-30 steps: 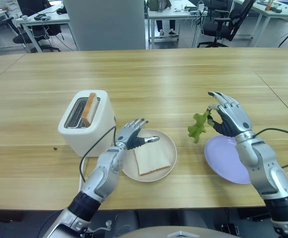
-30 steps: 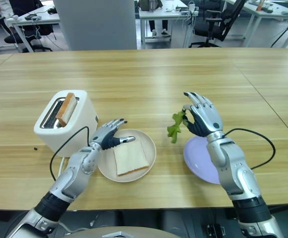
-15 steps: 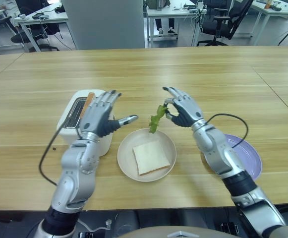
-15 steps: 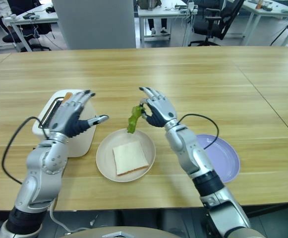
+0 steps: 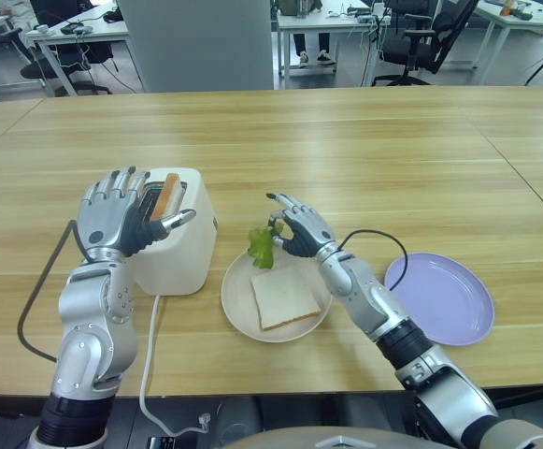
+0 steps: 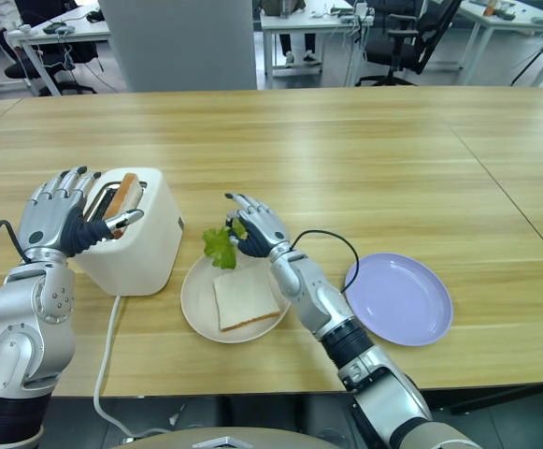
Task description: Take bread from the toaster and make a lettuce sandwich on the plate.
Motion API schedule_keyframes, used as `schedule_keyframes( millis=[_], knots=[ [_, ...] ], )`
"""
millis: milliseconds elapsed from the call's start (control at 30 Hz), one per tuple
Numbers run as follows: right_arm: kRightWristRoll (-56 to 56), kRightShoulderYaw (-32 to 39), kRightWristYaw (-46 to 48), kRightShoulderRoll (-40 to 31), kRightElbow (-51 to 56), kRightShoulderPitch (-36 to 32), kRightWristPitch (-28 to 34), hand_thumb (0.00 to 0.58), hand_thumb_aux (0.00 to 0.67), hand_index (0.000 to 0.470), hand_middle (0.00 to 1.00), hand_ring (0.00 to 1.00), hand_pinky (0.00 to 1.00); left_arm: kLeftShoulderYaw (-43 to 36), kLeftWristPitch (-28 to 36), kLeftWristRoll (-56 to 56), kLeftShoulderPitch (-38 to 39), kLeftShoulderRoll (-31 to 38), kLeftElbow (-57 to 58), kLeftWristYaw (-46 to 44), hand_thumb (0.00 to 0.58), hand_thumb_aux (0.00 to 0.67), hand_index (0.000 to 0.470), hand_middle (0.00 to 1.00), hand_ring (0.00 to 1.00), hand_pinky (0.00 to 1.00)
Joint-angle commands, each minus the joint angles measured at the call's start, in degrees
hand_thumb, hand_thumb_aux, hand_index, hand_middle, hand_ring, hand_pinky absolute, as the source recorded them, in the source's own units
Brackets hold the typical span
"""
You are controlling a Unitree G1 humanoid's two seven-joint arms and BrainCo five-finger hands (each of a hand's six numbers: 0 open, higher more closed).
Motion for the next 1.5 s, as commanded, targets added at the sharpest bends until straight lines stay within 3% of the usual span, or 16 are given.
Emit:
schedule_keyframes(
  millis=[33, 433, 900, 1467, 1500],
  knots=[
    [1.06, 1.51, -0.86, 2.57, 3.53, -2.05, -0.35, 0.580, 0.670, 0.460, 0.00, 0.00, 0.00, 0.22, 0.02, 0.54, 0.19, -0.74, 0.28, 0.76, 0.000, 0.000, 0.000, 0.00, 0.00, 0.00],
    [2.47, 3.95, -3.06, 7.62, 10.33, -4.34, -1.04, 0.580, 0.670, 0.460, 0.00, 0.00, 0.00, -1.64, -0.01, 0.28, 0.02, -1.33, 8.40, 2.56, 0.000, 0.000, 0.000, 0.00, 0.00, 0.00],
    [1.40, 4.77, 2.14, -4.11, -1.21, 5.44, -1.88, 0.580, 0.670, 0.460, 0.00, 0.00, 0.00, -4.98, -0.22, -0.91, -5.16, -1.23, 18.31, 4.15, 0.000, 0.000, 0.000, 0.00, 0.00, 0.00],
    [0.93, 3.91, 5.78, -11.39, -8.80, 9.91, -1.23, 0.580, 0.670, 0.460, 0.00, 0.00, 0.00, -6.53, -1.76, -4.41, -10.25, -0.47, 24.97, 4.88, 0.000, 0.000, 0.000, 0.00, 0.00, 0.00],
    [0.88, 3.90, 6.16, -11.67, -9.43, 10.30, -1.17, 0.580, 0.670, 0.460, 0.00, 0.00, 0.00, -6.64, -1.84, -4.67, -10.46, -0.47, 25.21, 4.83, 0.132, 0.081, 0.056, 0.00, 0.00, 0.00]
  ],
)
